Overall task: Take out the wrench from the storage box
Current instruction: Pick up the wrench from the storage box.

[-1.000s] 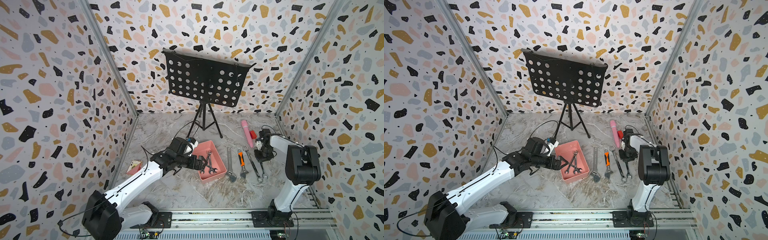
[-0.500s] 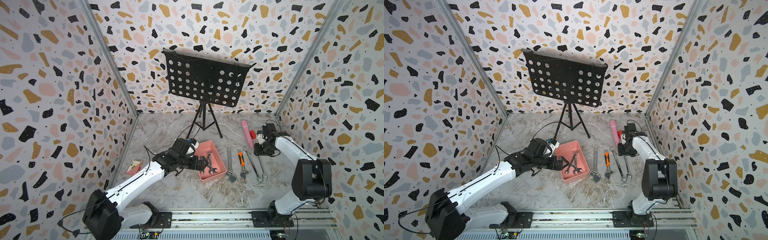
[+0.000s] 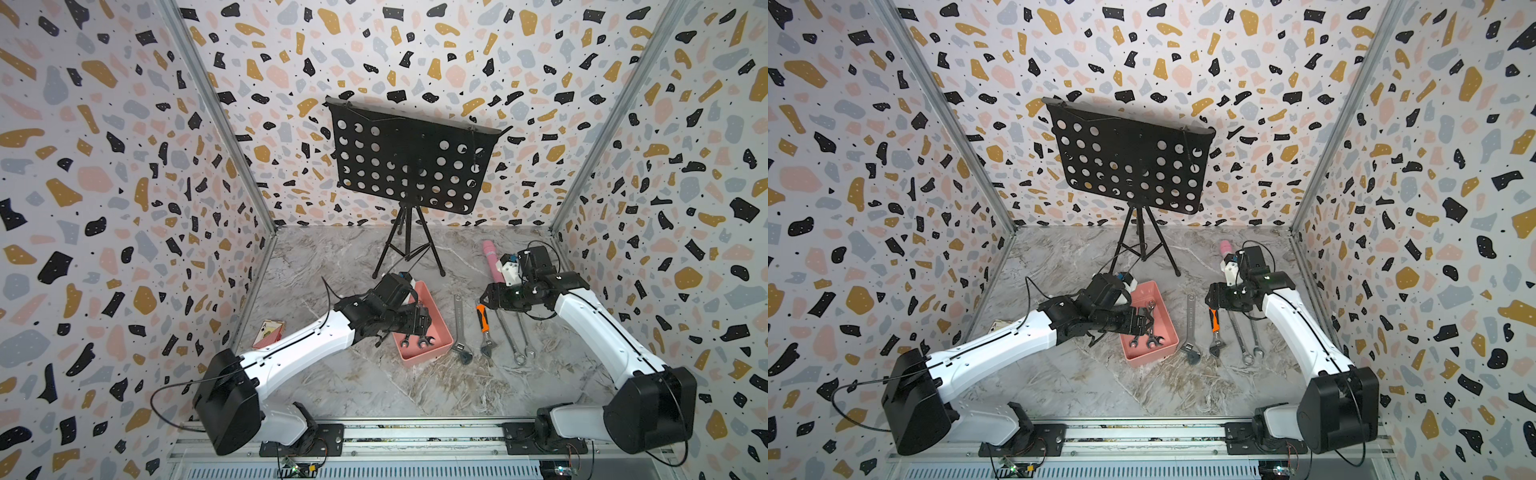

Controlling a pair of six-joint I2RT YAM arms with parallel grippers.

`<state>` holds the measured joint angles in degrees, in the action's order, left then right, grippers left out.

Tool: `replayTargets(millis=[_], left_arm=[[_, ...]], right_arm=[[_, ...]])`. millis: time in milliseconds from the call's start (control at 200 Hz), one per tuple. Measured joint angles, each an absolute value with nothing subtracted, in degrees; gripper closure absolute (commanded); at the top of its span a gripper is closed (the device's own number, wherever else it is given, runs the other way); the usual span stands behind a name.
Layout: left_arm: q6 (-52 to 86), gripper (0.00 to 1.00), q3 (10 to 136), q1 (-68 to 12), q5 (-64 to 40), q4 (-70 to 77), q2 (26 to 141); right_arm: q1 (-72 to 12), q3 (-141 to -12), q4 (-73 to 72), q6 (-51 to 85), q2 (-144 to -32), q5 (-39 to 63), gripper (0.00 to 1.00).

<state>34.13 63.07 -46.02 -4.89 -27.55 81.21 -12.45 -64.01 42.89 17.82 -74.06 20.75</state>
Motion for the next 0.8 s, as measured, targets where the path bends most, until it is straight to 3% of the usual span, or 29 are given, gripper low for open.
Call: replayTargets(millis=[140, 220, 395, 801], left_arm=[[31.6, 0.18, 68.2, -46.5, -0.8, -30.6, 87.3], [30.1, 0.27, 70.2, -46.7, 1.0, -31.6, 90.7], [26.9, 0.45, 72.9, -47.2, 3.8, -34.2, 97.7], [21.9, 0.48, 75.9, -47.4, 6.8, -35.9, 107.8]], right_arm=[[-12.4, -61.5, 41.6, 22.2, -68.6, 25.5, 0.15], [-12.4, -60.0, 41.2, 24.6, -66.6, 27.4, 0.0], [-12.4, -59.9, 40.6, 27.6, -65.1, 29.5, 0.0], [-12.4, -60.1, 40.2, 29.2, -63.0, 31.7, 0.0]])
